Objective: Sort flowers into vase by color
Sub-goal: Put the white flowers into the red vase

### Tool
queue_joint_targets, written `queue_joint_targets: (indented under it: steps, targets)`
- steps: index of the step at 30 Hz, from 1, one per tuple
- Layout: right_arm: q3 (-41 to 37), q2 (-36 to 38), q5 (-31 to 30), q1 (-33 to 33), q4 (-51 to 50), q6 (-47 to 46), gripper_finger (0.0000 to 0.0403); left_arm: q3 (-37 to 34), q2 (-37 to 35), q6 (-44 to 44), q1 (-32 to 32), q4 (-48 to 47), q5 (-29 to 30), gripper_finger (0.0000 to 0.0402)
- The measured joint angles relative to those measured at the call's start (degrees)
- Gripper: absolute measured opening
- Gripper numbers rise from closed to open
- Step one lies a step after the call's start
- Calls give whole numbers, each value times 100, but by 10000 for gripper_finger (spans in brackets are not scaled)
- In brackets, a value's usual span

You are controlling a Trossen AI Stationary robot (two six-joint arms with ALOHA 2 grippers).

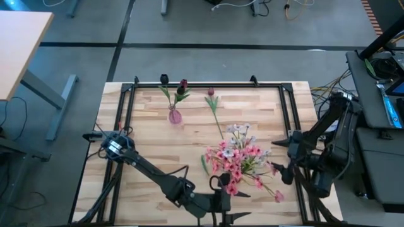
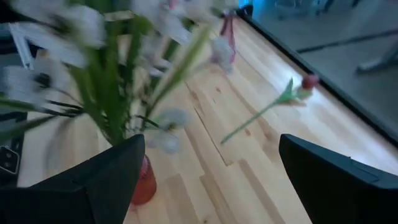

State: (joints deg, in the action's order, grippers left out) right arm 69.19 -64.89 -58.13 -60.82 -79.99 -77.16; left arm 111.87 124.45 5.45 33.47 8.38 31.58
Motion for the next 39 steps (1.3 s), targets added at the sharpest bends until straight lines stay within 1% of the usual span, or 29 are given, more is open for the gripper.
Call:
queue_joint_targets:
  steps: [4,10,18,21,25,28,31,33,39]
  targets:
    - [377,-359,-144,-12,0,390,363,0,-65,269,-66,-209,-397,219]
    - [1032,-919,-422,-89,-26,1281,363,0,-180,897,-251,-691,-1146,220]
    - [1821,-1618,-1012,-273,-25,2682,363,0,-455,1065,-349,-1455,-2018,220]
    - [2042,-1898,-1251,-378,-16,3407,363,0,-534,1075,-355,-1725,-2201,220]
    - [2321,-2275,-1387,-383,-22,4023,363,0,-660,1219,-373,-2158,-2271,220]
    - [2585,-2475,-1422,-364,-70,4188,363,0,-741,1551,-445,-2559,-2278,220]
    - [2870,-2599,-1548,-369,-263,4119,363,0,-755,1612,-517,-2678,-2395,220]
    - [3072,-2609,-1557,-382,-417,4055,363,0,-759,1407,-566,-2643,-2724,220]
    - [3553,-2512,-1535,-446,-527,4121,363,0,-768,733,-653,-2709,-4076,220]
